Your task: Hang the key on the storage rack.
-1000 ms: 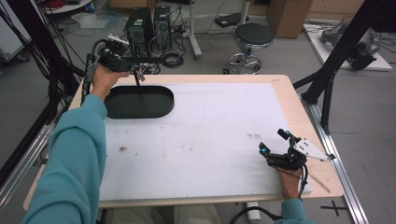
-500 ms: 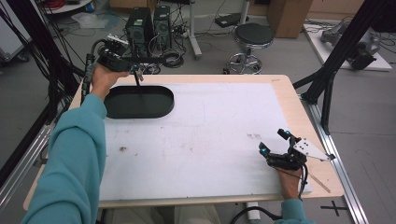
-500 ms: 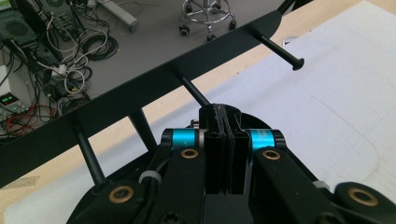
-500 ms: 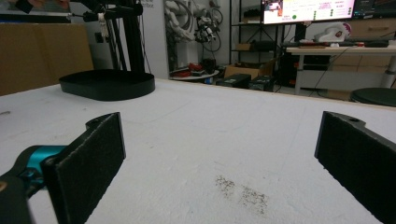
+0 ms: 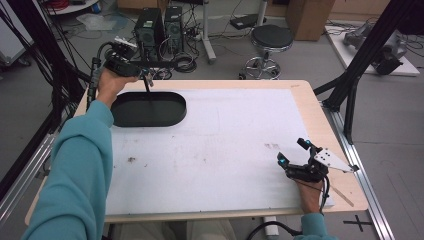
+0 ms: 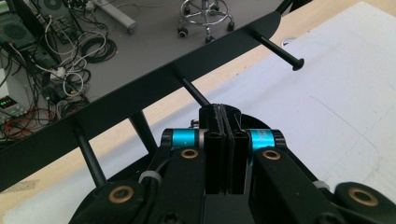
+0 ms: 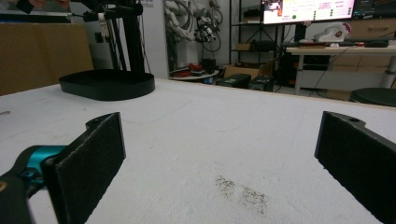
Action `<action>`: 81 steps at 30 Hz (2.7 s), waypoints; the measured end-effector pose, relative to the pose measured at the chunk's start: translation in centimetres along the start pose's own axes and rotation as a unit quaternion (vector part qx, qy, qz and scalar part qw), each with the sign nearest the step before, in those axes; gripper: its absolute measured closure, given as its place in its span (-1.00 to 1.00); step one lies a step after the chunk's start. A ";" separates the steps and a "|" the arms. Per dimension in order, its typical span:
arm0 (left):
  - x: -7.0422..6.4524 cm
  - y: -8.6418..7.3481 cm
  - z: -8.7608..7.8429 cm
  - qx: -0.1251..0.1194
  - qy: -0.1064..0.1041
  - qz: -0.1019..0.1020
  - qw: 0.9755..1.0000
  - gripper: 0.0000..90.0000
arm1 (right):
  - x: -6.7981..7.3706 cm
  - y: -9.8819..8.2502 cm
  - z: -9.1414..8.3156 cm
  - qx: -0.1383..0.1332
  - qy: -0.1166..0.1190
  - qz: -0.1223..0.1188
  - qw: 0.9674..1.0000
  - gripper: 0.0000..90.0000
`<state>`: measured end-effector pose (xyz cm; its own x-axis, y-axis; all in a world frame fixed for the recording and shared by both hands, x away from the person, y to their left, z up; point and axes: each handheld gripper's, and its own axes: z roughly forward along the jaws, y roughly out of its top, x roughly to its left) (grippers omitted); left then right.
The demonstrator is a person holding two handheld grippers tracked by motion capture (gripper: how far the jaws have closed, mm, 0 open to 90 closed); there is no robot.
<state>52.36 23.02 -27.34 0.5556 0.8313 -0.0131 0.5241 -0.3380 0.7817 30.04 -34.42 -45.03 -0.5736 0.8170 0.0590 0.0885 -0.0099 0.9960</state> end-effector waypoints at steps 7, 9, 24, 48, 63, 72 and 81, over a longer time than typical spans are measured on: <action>0.0 0.0 0.0 -0.001 -0.001 0.002 1.000 0.96 | 0.0 0.0 0.0 0.000 0.000 0.000 1.000 -0.98; 0.0 0.0 0.0 -0.002 0.000 0.004 1.000 0.96 | 0.0 0.0 0.0 0.001 0.001 0.001 1.000 -0.98; 0.0 0.0 -0.1 -0.002 0.002 0.013 1.000 0.96 | 0.0 0.0 0.0 0.000 0.001 0.000 1.000 -0.98; -0.1 0.0 0.0 -0.008 0.018 0.028 0.999 0.95 | 0.0 0.0 0.0 0.000 0.001 0.002 1.000 -0.98; 0.4 0.0 -1.0 -0.039 0.078 0.045 0.995 0.70 | 0.0 0.0 0.0 0.000 0.001 0.001 1.000 -0.98; 0.5 -1.0 -1.8 -0.056 0.104 0.037 0.992 -0.47 | -0.1 0.0 0.0 0.000 0.001 -0.001 1.000 -0.98; -0.6 -3.3 -6.6 -0.139 0.051 0.036 0.988 -0.96 | -0.1 0.0 0.0 0.000 0.001 -0.001 1.000 -0.98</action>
<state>46.01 26.53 -25.84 0.5098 0.8545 0.0994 0.2803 -0.2743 0.9199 30.11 -34.44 -45.03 -0.5750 0.8161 0.0576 0.0874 -0.0087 0.9961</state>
